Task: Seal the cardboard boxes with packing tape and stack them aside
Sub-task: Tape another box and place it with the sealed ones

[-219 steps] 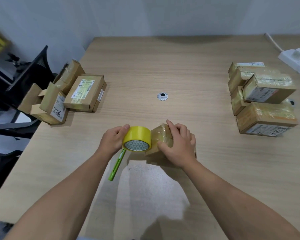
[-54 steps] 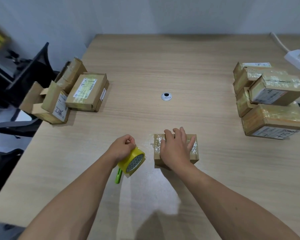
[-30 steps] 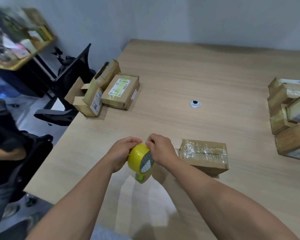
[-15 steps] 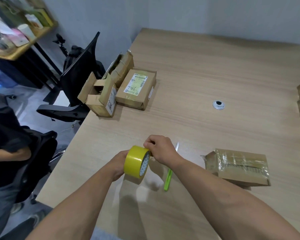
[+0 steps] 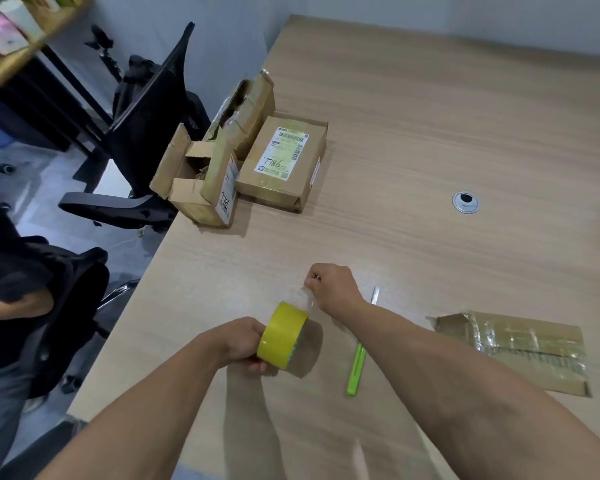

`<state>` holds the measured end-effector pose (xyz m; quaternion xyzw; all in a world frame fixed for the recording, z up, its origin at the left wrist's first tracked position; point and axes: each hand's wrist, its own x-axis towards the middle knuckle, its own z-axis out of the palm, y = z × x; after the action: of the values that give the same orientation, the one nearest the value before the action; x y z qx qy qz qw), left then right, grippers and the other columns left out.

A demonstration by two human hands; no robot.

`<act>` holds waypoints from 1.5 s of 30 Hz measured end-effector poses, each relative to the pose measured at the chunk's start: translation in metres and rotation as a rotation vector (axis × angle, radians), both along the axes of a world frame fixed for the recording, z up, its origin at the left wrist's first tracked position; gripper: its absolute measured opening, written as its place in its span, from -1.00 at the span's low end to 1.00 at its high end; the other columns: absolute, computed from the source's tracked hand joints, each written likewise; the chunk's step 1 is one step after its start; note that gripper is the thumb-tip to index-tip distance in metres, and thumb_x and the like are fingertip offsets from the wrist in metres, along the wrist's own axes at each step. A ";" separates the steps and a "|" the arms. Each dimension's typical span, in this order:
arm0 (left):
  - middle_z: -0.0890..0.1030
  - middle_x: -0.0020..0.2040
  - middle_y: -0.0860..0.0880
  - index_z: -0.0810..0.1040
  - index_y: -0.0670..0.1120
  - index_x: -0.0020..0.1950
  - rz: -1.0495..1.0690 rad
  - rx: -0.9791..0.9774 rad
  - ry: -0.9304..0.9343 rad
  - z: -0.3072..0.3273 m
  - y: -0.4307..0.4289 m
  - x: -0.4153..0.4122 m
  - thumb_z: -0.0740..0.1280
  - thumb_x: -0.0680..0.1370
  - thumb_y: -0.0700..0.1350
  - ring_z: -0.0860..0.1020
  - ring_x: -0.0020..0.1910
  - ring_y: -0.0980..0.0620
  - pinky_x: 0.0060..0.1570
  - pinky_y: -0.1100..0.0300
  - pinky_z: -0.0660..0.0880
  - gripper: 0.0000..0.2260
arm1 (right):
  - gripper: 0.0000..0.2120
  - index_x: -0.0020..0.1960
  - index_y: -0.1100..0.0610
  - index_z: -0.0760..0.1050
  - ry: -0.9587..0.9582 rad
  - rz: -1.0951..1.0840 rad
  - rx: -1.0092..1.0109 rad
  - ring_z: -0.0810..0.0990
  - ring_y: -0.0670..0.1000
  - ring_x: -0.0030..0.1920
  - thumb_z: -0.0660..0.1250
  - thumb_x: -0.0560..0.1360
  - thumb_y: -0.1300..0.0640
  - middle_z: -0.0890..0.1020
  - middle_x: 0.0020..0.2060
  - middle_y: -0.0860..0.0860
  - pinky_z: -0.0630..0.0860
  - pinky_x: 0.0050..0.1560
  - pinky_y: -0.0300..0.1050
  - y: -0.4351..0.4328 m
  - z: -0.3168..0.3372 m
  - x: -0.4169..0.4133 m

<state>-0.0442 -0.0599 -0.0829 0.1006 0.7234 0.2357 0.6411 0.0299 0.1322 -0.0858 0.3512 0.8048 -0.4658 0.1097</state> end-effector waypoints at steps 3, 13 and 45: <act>0.60 -0.34 -0.21 0.62 -0.20 -0.26 -0.078 -0.068 -0.014 0.002 0.014 -0.006 0.10 0.52 -0.41 0.46 -0.48 0.00 -0.45 0.23 0.42 -0.65 | -0.85 -0.03 0.31 0.63 -0.031 -0.026 -0.013 0.60 0.20 -0.05 0.30 0.54 0.28 0.66 -0.08 0.22 0.51 -0.11 0.00 0.004 -0.005 0.000; 0.68 -0.19 -0.14 0.55 -0.11 -0.09 -0.272 -0.259 -0.042 -0.001 0.029 -0.014 0.17 0.57 -0.27 0.53 -0.47 0.10 -0.43 0.31 0.49 -0.81 | -0.64 0.18 0.18 0.29 -0.112 0.049 0.110 0.51 0.13 -0.19 0.43 0.53 0.15 0.44 -0.18 0.10 0.50 -0.21 0.02 0.006 -0.010 -0.004; 0.65 -0.24 -0.01 0.63 -0.03 -0.06 0.248 0.414 0.725 0.069 0.142 0.096 0.25 0.57 -0.18 0.56 -0.24 0.00 -0.18 0.13 0.47 -0.84 | -0.68 0.37 0.17 0.43 0.138 -0.094 0.313 0.50 0.18 0.23 0.12 0.66 0.15 0.52 0.24 0.16 0.42 0.13 -0.02 0.068 0.075 0.135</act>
<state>0.0520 0.0824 -0.0141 0.2153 0.8458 0.4005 0.2789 0.1650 0.2006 -0.0108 0.3685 0.8558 -0.3623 -0.0237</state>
